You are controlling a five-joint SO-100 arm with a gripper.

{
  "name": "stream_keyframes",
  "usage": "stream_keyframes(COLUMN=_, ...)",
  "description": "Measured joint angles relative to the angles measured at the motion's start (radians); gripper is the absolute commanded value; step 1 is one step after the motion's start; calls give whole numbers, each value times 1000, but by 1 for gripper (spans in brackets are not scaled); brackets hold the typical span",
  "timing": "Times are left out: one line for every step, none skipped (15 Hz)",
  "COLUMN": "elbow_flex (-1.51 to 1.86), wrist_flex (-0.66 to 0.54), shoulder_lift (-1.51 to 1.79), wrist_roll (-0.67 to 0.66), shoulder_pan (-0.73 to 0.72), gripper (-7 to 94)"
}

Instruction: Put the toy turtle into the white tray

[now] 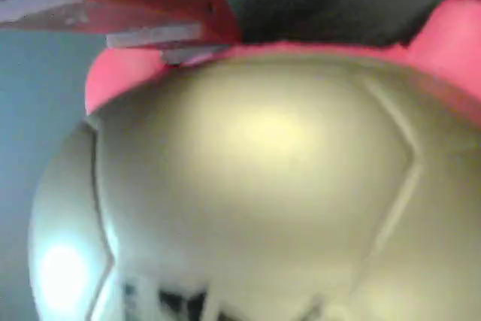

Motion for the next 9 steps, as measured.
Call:
stream_keyframes(elbow_flex=0, wrist_flex=-6, shoulder_lift=0, wrist_roll=0, shoulder_pan=0, gripper=13)
stream_keyframes(elbow_flex=0, wrist_flex=-9, shoulder_lift=0, wrist_roll=0, shoulder_pan=0, gripper=-1)
stream_keyframes(elbow_flex=0, wrist_flex=-14, shoulder_lift=0, wrist_roll=0, shoulder_pan=0, gripper=-4)
stream_keyframes(elbow_flex=0, wrist_flex=-14, shoulder_lift=0, wrist_roll=0, shoulder_pan=0, gripper=-4)
stream_keyframes(elbow_flex=0, wrist_flex=-15, shoulder_lift=0, wrist_roll=0, shoulder_pan=0, gripper=-4)
stream_keyframes(elbow_flex=0, wrist_flex=-15, shoulder_lift=0, wrist_roll=0, shoulder_pan=5, gripper=-4)
stream_keyframes(elbow_flex=0, wrist_flex=-15, shoulder_lift=0, wrist_roll=0, shoulder_pan=6, gripper=-4)
stream_keyframes(elbow_flex=8, wrist_flex=-18, shoulder_lift=5, wrist_roll=0, shoulder_pan=6, gripper=-4)
stream_keyframes(elbow_flex=29, wrist_flex=-23, shoulder_lift=18, wrist_roll=0, shoulder_pan=6, gripper=-4)
